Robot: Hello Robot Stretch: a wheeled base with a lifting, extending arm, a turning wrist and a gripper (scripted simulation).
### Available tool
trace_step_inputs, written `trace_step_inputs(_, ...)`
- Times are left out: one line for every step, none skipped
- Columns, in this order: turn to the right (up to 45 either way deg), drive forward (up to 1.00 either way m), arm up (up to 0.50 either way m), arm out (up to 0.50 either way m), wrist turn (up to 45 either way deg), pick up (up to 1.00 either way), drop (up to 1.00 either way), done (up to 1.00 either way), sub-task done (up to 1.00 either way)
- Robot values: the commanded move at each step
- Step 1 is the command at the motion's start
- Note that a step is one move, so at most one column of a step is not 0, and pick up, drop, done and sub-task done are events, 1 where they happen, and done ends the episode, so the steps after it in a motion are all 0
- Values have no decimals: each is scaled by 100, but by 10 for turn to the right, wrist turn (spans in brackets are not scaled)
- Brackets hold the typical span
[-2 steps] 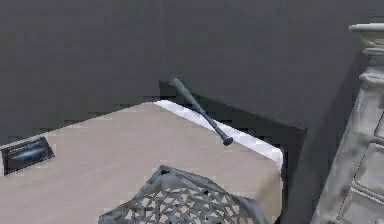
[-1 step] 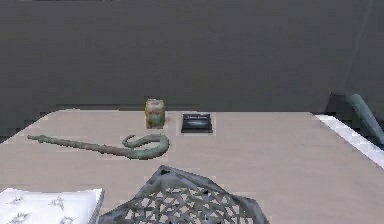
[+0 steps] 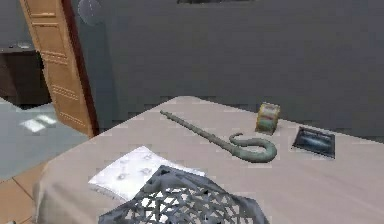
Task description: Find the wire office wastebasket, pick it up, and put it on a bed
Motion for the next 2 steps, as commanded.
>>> trace_step_inputs(450, 0, 0, 0, 0, 0, 0, 0, 0)
trace_step_inputs(210, 0, 0, 0, 0, 0, 0, 0, 0)
